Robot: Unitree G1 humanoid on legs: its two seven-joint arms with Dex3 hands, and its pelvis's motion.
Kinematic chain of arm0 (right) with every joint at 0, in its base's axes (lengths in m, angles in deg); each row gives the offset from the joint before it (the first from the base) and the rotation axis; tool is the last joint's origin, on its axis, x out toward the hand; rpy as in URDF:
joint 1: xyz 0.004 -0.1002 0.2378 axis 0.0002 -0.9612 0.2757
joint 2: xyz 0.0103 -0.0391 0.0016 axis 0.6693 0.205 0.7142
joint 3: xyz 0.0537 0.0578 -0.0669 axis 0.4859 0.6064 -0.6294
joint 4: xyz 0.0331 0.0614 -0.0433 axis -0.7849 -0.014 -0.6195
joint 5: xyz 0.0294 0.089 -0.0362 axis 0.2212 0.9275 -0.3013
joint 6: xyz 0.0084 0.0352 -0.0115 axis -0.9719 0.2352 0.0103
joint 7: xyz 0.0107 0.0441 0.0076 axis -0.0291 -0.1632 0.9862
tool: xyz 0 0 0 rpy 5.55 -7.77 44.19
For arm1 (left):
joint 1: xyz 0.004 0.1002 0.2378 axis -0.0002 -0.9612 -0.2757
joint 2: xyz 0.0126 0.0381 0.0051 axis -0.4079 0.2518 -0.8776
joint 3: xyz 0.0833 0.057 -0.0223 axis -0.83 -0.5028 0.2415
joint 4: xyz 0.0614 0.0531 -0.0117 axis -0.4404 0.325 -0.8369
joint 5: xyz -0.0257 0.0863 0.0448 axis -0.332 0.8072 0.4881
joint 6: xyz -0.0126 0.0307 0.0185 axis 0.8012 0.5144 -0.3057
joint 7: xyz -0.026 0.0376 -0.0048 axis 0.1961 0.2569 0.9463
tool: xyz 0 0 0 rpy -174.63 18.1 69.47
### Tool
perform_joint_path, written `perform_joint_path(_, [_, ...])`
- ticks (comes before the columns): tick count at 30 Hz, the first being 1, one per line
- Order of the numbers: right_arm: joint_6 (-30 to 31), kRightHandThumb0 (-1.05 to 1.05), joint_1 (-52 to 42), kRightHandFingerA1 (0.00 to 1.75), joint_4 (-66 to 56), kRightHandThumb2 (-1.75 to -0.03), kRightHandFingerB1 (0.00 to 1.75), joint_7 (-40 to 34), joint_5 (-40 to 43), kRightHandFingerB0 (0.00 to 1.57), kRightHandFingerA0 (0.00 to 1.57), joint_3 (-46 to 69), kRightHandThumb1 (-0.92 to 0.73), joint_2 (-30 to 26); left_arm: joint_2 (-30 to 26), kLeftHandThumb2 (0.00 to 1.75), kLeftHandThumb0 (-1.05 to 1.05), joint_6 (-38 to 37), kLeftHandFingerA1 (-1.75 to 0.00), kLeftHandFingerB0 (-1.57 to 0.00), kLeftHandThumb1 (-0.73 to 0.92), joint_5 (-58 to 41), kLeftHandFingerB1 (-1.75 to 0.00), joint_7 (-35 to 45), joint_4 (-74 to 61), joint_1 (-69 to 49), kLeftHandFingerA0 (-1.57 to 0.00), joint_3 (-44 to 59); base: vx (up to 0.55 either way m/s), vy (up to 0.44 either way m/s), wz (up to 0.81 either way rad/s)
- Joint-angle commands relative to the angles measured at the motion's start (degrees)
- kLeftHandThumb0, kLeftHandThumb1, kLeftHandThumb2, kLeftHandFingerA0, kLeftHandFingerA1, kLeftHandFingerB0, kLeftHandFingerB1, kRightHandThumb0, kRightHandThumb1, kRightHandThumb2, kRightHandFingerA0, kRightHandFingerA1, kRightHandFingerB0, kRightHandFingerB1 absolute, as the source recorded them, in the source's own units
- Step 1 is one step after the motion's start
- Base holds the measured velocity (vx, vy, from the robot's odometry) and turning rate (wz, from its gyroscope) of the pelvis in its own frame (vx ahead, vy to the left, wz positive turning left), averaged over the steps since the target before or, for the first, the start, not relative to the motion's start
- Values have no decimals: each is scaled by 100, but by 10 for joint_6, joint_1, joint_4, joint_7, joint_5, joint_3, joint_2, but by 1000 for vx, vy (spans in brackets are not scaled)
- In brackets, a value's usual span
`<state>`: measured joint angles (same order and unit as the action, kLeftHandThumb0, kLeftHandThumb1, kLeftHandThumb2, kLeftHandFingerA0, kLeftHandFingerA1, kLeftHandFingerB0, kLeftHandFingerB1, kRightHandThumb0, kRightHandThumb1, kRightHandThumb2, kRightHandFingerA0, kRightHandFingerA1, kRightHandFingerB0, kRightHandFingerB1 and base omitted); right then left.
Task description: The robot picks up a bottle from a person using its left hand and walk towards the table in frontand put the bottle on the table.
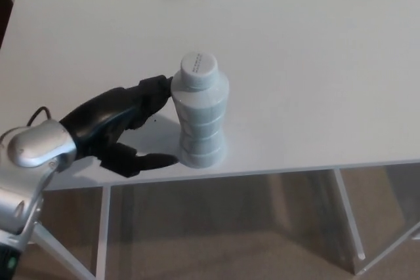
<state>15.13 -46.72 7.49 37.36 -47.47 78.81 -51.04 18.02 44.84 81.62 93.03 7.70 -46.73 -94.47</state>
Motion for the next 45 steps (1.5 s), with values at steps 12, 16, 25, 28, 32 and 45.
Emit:
perform_joint_path(12, [1, -39, -12, 56, 3, -79, 51, -4, 2, 52, 64, 2, -57, -3, 6, 76, -64, -30, -18, 0, 40, -94, -10, -29, -427, -427, -4, 245, 0, 0, 0])
perform_joint_path(16, [1, -31, -10, 47, 5, -60, 41, -5, 4, 58, 74, 3, -66, 1, 12, 55, -63, -63, -31, 0, 47, -137, -7, 7, -438, -484, -1, 307, 0, 0, 0])
perform_joint_path(25, [-6, -28, -29, 49, 4, -59, 41, -1, 13, 56, 76, 12, -63, 0, -13, 66, -45, -67, -50, -39, 40, -288, -43, 174, -471, -653, -46, 370, 0, 0, 0])
perform_joint_path(28, [-9, -38, -31, 59, -1, -77, 52, 1, 11, 53, 67, 11, -55, -4, -35, 53, -38, -85, -42, -52, 45, -268, -37, 265, -356, -634, -56, 307, 0, 0, 0])
perform_joint_path(32, [-7, -38, -28, 57, 1, -77, 51, -2, 3, 53, 67, 3, -56, -4, -35, 54, -44, -128, -45, -42, 51, -163, -36, 222, -215, -602, -47, 273, 0, 0, 0])
perform_joint_path(45, [4, -32, -2, 46, 9, -59, 41, -4, -7, 59, 75, -7, -68, -3, -16, 66, -38, -108, -42, -28, 55, 73, -39, -131, 137, -418, -28, 196, 0, 0, 0])
